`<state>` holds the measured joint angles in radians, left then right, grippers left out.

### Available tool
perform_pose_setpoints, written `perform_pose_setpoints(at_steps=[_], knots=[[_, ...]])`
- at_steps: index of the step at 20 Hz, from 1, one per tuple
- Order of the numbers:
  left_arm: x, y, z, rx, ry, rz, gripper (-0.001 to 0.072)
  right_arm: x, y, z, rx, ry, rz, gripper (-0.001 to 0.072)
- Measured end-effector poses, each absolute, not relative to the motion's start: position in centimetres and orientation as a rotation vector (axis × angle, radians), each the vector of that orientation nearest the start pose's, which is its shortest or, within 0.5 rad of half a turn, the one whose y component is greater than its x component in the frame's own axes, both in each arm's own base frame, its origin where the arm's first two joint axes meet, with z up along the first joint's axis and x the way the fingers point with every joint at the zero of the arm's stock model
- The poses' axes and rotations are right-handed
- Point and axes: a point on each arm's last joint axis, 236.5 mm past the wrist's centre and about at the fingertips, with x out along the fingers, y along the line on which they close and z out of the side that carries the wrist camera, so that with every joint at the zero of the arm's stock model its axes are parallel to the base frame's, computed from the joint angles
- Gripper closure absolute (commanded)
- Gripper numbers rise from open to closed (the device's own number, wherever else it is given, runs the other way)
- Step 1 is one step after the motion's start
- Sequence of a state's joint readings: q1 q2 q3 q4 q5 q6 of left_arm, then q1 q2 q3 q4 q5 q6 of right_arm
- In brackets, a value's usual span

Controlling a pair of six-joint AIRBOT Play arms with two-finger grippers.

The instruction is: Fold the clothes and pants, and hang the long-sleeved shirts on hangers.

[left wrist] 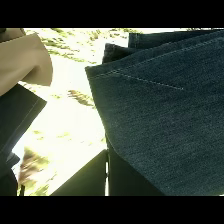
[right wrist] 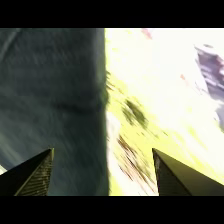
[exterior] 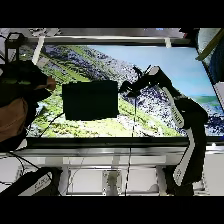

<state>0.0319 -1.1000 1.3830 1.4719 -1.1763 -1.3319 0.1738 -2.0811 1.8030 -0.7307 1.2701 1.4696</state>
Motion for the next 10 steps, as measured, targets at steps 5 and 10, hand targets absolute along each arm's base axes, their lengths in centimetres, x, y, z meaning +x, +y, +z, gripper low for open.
perform_pose_setpoints(at_steps=[5,10], knots=[[40.4,-1.0,16.7,0.129,0.880,-0.148,0.0690,47.2,30.1,-8.8,0.660,1.477,0.706,0.0021],[40.2,-1.0,16.5,0.127,0.894,-0.151,0.0690,46.3,33.7,-7.9,0.657,1.452,0.785,0.0682]])
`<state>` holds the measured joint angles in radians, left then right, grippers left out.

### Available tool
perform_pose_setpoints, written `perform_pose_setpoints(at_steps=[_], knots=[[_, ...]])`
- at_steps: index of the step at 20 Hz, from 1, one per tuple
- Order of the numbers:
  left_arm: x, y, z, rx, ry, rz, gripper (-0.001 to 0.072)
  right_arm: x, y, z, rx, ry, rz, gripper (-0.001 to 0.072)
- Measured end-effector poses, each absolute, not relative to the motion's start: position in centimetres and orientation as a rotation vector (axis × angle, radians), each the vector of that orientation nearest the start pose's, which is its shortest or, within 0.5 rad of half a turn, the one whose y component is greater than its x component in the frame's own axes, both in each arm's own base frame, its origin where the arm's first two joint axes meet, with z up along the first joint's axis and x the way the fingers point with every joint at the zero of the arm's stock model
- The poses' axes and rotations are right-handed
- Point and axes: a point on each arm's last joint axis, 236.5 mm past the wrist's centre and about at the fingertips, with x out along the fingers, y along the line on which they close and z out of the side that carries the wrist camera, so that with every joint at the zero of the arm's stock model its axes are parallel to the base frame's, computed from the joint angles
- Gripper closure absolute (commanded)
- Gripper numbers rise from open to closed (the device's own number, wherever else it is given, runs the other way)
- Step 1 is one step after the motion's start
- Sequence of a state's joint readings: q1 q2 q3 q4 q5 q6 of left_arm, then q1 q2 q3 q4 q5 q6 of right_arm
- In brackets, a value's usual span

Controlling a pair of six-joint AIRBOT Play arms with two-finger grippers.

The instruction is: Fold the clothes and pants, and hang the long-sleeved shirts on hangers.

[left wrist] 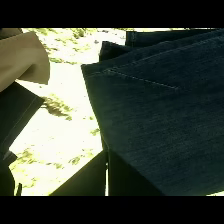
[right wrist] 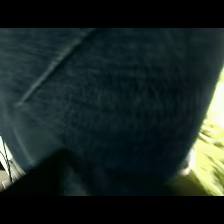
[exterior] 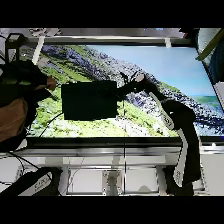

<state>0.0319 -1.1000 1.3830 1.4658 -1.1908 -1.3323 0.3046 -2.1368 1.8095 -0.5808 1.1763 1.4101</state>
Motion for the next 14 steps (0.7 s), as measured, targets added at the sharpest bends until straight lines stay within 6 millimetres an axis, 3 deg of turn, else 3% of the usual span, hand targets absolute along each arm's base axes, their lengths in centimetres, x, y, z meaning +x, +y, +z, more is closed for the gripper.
perform_pose_setpoints(at_steps=[3,6,9,12,14], knots=[[40.0,-1.0,16.4,0.127,0.902,-0.152,0.0689,47.8,34.0,-5.7,0.648,1.383,0.820,0.0676],[39.9,-1.0,16.3,0.127,0.907,-0.153,0.0690,51.8,30.7,-2.4,0.607,1.260,0.798,0.0676],[39.9,-1.0,16.3,0.127,0.908,-0.153,0.0690,55.8,22.7,0.6,0.580,1.163,0.675,0.0676],[39.9,-1.0,16.3,0.127,0.908,-0.153,0.0689,57.7,11.2,2.6,0.578,1.116,0.450,0.0677],[39.9,-1.0,16.3,0.127,0.909,-0.153,0.0690,57.1,2.8,3.5,0.568,1.107,0.273,0.0676]])
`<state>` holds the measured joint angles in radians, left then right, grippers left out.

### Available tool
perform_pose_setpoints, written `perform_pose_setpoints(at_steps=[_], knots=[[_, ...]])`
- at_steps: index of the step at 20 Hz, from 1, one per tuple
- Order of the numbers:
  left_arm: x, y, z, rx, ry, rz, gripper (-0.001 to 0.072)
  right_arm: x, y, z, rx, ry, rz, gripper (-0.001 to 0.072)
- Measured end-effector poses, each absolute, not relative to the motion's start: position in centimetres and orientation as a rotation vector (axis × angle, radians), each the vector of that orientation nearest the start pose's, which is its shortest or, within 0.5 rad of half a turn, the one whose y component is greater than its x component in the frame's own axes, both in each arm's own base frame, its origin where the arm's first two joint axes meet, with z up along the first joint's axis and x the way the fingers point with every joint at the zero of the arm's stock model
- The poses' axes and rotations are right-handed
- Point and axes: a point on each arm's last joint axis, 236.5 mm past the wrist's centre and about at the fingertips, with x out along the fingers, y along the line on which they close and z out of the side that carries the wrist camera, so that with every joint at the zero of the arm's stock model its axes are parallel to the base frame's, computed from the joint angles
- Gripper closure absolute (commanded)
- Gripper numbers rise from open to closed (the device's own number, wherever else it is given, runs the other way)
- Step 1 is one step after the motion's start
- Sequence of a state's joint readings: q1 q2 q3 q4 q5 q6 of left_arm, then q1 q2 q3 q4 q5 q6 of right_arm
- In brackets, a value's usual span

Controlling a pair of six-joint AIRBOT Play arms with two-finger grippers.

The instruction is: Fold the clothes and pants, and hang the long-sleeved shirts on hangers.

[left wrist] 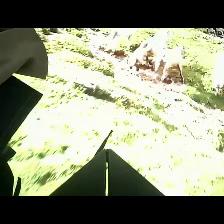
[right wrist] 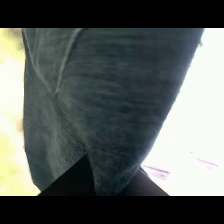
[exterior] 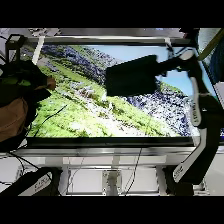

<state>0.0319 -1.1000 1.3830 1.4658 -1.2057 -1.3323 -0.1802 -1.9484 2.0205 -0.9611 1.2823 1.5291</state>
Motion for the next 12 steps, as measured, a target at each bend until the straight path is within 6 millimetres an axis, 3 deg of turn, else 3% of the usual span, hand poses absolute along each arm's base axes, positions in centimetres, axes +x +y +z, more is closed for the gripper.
perform_pose_setpoints(at_steps=[2,4,6,9,12], knots=[[39.9,-1.0,16.3,0.127,0.909,-0.153,0.0690,55.0,-6.1,4.6,0.545,1.107,0.071,0.0677],[39.9,-1.0,16.3,0.127,0.909,-0.153,0.0690,51.7,-14.2,6.1,0.523,1.106,-0.125,0.0677],[39.9,-1.0,16.3,0.127,0.909,-0.153,0.0690,47.6,-20.9,8.0,0.520,1.096,-0.292,0.0677],[39.9,-1.0,16.3,0.127,0.909,-0.153,0.0690,40.2,-28.6,10.8,0.547,1.082,-0.513,0.0677],[39.9,-1.0,16.3,0.127,0.909,-0.153,0.0690,32.5,-32.9,11.9,0.604,1.084,-0.687,0.0677]])
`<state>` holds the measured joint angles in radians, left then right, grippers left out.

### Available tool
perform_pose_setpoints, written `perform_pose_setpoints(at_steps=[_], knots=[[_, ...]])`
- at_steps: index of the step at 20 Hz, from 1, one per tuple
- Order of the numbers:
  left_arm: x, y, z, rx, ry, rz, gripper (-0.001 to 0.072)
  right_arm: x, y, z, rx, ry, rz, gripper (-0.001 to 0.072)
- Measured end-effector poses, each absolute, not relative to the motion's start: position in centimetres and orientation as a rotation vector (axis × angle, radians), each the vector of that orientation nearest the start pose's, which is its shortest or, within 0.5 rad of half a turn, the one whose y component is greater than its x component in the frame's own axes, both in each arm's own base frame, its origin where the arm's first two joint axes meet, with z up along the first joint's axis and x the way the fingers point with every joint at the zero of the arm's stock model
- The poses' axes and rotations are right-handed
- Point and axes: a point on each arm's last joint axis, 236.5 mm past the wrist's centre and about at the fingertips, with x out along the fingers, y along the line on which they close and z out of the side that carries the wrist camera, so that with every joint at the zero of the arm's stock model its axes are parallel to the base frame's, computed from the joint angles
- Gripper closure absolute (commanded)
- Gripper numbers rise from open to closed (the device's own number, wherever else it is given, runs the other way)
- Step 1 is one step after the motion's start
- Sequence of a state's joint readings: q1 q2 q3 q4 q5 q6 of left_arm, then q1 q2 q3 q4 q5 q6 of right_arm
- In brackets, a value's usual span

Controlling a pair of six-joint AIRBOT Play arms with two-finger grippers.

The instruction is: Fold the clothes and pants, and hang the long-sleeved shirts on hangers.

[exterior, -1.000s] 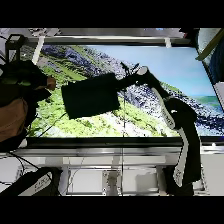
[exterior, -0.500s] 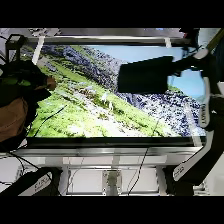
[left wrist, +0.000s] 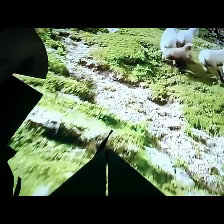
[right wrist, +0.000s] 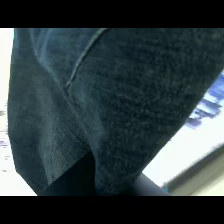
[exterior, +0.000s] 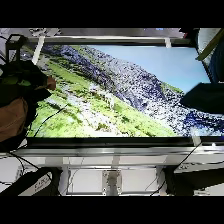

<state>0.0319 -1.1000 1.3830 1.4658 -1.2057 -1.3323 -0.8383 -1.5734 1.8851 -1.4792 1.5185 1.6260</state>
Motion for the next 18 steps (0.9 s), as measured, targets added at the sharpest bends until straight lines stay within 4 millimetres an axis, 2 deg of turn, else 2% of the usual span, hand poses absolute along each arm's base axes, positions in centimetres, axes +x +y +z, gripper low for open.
perform_pose_setpoints(at_steps=[3,6,7,9,10,12,14,15,16,17,18], knots=[[39.9,-1.0,16.3,0.127,0.909,-0.153,0.0689,25.1,-34.5,10.2,0.676,1.104,-0.808,0.0676],[39.9,-1.0,16.3,0.127,0.909,-0.154,0.0689,18.8,-34.0,6.3,0.765,1.125,-0.902,0.0666],[39.9,-1.0,16.3,0.127,0.909,-0.153,0.0689,17.0,-33.4,4.8,0.798,1.138,-0.926,0.0568],[39.9,-1.0,16.3,0.127,0.909,-0.154,0.0690,14.3,-32.5,2.9,0.845,1.166,-0.963,0.0174],[39.9,-1.0,16.3,0.127,0.909,-0.153,0.0689,13.3,-32.0,2.4,0.868,1.178,-0.973,0.0145],[39.9,-1.1,16.3,0.126,0.909,-0.154,0.0689,12.4,-31.2,3.0,0.899,1.185,-0.978,0.0148],[39.9,-1.1,16.3,0.127,0.909,-0.154,0.0689,12.7,-31.1,5.7,0.913,1.132,-0.981,0.0158],[39.9,-1.1,16.3,0.126,0.909,-0.154,0.0689,13.7,-31.2,7.7,0.923,1.071,-0.967,0.0162],[39.9,-1.1,16.3,0.126,0.909,-0.154,0.0689,15.2,-31.1,9.9,0.932,0.992,-0.933,0.0300],[39.9,-1.1,16.3,0.126,0.909,-0.154,0.0689,17.3,-30.7,12.2,0.941,0.908,-0.871,0.0543],[39.9,-1.1,16.3,0.126,0.909,-0.154,0.0689,19.6,-29.7,14.4,0.949,0.835,-0.785,0.0664]])
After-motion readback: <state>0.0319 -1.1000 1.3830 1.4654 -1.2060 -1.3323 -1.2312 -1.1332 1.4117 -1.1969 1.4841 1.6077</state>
